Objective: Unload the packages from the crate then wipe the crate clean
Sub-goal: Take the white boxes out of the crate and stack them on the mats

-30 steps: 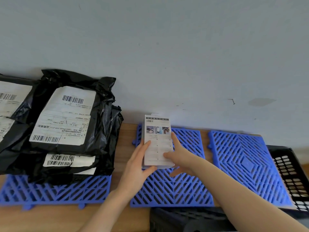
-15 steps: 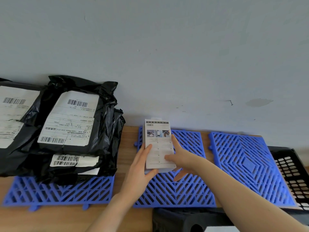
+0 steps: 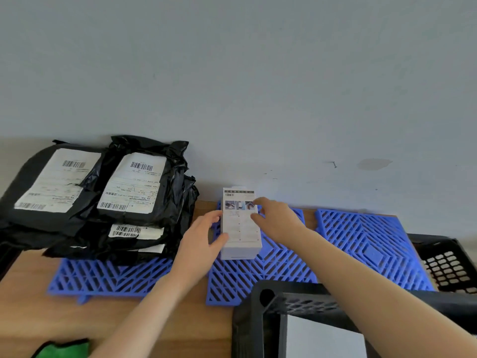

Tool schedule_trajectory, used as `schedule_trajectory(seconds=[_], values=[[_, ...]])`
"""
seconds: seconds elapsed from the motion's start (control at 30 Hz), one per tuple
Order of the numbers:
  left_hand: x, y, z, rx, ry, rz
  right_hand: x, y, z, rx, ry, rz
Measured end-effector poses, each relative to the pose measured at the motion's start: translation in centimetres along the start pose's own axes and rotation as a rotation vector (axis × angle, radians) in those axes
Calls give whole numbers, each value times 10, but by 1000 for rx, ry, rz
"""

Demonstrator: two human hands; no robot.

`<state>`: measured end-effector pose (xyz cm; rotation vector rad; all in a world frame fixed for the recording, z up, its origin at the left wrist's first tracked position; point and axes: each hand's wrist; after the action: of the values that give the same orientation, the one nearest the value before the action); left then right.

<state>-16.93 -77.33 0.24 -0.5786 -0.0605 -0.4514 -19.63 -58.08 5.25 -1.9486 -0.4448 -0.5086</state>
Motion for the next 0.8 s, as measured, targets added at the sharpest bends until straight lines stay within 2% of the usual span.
schedule_trajectory(seconds=[0.3, 0.4, 0.5, 0.63, 0.8], values=[[71, -1, 111, -91, 207, 233, 128, -23, 25, -96, -273, 294], [105, 24, 155, -108, 292, 308, 179, -19, 58, -144, -360, 376], [135, 69, 187, -93, 331, 324, 227, -5, 101, -170, -410, 380], [162, 148, 202, -115, 331, 185, 273, 19, 160, -118, -340, 282], [181, 233, 184, -218, 205, -195, 308, 50, 221, -14, -168, 66]])
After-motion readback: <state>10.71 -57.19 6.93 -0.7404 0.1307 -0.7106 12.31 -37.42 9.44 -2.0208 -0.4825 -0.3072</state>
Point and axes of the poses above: each hand's wrist, its own x-axis away from the middle knuckle, its own y-axis out of the palm, z = x × y, and after that the axes turned 14 degrees about -z, right-handed
